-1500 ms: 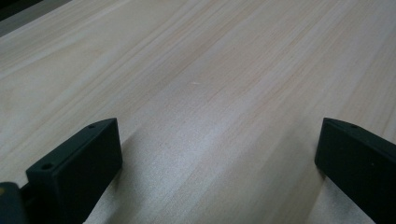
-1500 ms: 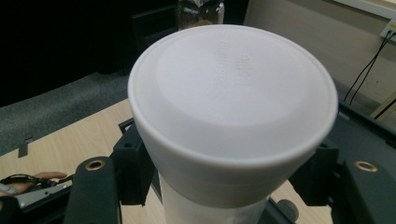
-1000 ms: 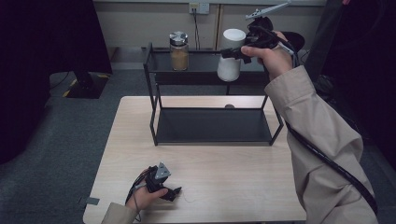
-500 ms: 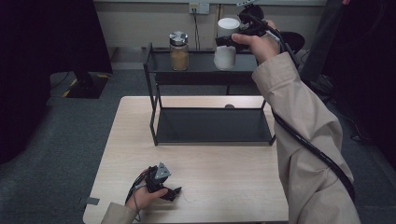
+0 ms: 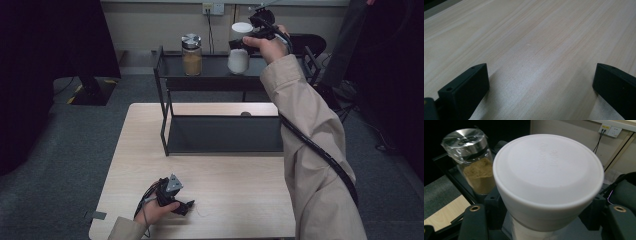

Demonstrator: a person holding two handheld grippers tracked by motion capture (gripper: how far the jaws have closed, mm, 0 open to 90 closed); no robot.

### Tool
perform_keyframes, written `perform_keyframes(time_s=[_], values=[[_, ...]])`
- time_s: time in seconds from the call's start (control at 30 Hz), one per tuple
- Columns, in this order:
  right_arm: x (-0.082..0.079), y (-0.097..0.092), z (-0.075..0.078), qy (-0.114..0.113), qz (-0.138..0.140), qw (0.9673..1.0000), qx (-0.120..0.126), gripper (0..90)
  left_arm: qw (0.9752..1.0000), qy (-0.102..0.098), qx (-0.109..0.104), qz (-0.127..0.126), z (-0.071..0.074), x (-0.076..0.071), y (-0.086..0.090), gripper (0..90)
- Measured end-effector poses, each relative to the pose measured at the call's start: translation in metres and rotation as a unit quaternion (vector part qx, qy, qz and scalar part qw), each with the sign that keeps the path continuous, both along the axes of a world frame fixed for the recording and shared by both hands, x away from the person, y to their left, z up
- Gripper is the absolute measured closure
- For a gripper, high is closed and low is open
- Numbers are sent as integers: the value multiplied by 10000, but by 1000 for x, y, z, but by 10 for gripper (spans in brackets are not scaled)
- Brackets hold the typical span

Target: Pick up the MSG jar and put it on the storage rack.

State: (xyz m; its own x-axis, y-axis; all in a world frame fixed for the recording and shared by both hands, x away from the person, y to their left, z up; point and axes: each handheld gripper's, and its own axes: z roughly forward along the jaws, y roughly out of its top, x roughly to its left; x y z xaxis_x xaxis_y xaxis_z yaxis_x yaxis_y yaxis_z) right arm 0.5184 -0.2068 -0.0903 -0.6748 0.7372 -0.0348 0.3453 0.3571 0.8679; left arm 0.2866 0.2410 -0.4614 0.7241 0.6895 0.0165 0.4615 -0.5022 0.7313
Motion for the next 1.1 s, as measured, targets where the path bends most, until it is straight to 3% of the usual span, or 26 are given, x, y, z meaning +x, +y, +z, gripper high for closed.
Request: perform_keyframes(time_s=[0.43,0.97,1.1], values=[[9,3,-10,-13,-116,9999,77,345,10000,0,3,1,0,0,0,0],[1,5,-12,-178,-167,9997,-9,327,10000,4,-6,9,0,0,-1,0],[-1,5,-12,-216,-212,9995,-26,265,10000,3,-6,25,0,0,-1,0]])
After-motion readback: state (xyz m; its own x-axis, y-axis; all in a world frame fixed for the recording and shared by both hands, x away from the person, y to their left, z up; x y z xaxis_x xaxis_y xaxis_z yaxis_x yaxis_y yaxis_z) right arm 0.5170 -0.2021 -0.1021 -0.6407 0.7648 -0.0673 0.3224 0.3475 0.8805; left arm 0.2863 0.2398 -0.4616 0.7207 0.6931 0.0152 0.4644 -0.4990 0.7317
